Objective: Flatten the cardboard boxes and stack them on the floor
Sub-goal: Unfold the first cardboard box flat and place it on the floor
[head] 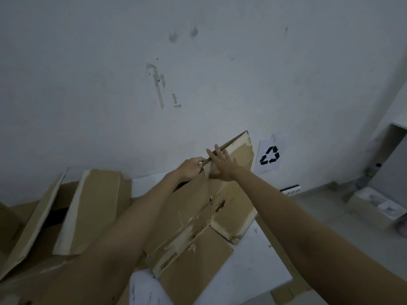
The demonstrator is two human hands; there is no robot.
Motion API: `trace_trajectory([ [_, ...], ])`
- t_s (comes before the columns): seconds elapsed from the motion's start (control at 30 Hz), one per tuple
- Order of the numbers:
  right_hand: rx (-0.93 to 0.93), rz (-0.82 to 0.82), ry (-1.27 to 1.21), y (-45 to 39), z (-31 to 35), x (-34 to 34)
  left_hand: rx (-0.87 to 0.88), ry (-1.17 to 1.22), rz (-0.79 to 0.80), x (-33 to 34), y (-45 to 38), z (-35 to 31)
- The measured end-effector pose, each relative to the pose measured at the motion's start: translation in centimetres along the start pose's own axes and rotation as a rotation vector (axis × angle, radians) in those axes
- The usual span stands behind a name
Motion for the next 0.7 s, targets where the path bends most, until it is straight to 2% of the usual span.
trace_trajectory([
  [0.1, -0.033, 0.009, 0.069, -0.7, -0.2, 0.1, -0.022, 0.053, -0.031, 0.6, 0.6, 0.5],
  [0.17, -0.058, -0.003, 0.125, -1.2, -0.3, -0.1, -0.032, 0.045, 0.018, 0.6, 1.2, 0.5],
  [0.23, -0.088, -0.053, 0.181, -1.6, -0.2, -0.7, -0.02, -0.032, 0.059, 0.5, 1.5, 0.0],
  [0.3, -0.134, -0.113, 0.243, -1.8, 0.1, -1.3, -0.04, -0.007, 0.076, 0.4, 1.9, -0.4],
  [0.4, -0.17, -0.171, 0.232, -2.3, 0.2, -1.4, -0.068, -0.017, 0.092, 0.2, 2.8, -0.3],
  [0.53, -0.158, -0.196, 0.231, -2.9, 0.4, -1.3, -0.149, -0.079, 0.201, -0.3, 4.2, 1.9],
  [0.6, -0.163, -0.204, 0.239, -3.1, 0.6, -1.3, -0.165, -0.174, 0.162, -0.5, 4.8, 3.0],
  [0.7, -0.169, -0.23, 0.252, -2.9, 0.9, -1.2, -0.199, -0.315, -0.056, -1.2, 5.5, 3.8],
])
Point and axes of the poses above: each hand's wrist, its own y-axis away from the middle knuckle, its own x-axis out of the palm, z = x × y, the point moved 7 cm from there along -y, towards the middle knuckle, and after that the axes turned 1 degree about y, right-handed, at the moved point
